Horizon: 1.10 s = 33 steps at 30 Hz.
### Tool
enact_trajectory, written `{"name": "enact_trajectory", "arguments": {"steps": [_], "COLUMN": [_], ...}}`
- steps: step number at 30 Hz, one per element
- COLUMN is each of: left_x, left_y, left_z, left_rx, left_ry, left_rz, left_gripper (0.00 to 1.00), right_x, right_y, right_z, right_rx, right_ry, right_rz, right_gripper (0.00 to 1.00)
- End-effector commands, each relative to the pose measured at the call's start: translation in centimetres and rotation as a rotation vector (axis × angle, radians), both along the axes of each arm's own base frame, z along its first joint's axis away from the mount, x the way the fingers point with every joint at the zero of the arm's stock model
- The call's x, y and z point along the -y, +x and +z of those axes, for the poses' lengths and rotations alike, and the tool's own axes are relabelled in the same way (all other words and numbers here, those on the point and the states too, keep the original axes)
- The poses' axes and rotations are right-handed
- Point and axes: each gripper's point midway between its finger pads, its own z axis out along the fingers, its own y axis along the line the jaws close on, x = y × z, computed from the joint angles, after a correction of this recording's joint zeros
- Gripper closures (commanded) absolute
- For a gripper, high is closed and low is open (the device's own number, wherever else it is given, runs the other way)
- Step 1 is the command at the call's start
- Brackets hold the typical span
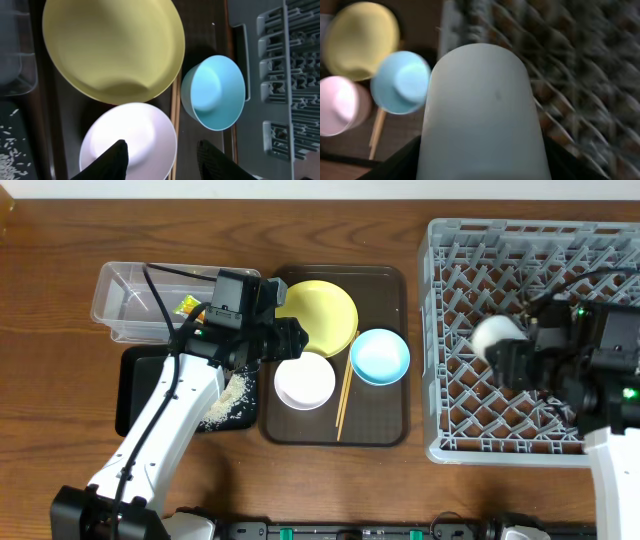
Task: Sort waste into correct bins and load items into the dishwasher rack
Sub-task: 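Place the white cup into the grey dish rack with the right gripper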
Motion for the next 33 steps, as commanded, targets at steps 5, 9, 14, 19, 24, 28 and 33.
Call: {"name": "enact_trajectory", "arguments": {"steps": [5,9,14,19,24,28,33], "left_x": [-0.5,-0.4,-0.5,-0.5,-0.5,-0.5,-0.5], "left_y": [0.3,0.3,0.2,0.1,0.1,0.1,0.1], "left_z": [0.4,0.4,0.4,0.3,0.3,0.3,0.2], "left_rx": [0.023,0.023,0.019,0.014,0.014,0.014,0.014], "left_ry": [0.020,0.020,0.021,0.023,0.023,0.023,0.023], "left_rz": [0.004,0.004,0.004,0.004,0.004,0.004,0.004], "left_gripper": [0.49,0.49,0.49,0.49,0.48,0.48,0.48], "right_x": [4.3,6.2,6.9,7.1,7.2,7.0,7.1], "right_y": [-0.2,-0.5,-0.2,1.1,2.0,1.9,2.2], "right_z": [-1.3,-3.3,-5.7,-7.3,-8.5,-9.5,-10.2], "right_rx": [-0.145,-0.243,-0.331,-0.354,-0.370,-0.408,-0.420], "right_ry": [-0.076,-0.122,-0.116,-0.109,-0.103,-0.090,-0.089], "right_rz": [-0.195,-0.251,-0.265,-0.264,-0.260,-0.252,-0.251], "right_gripper": [0.95,0.95,0.97,0.99,0.98,0.81,0.64]}}
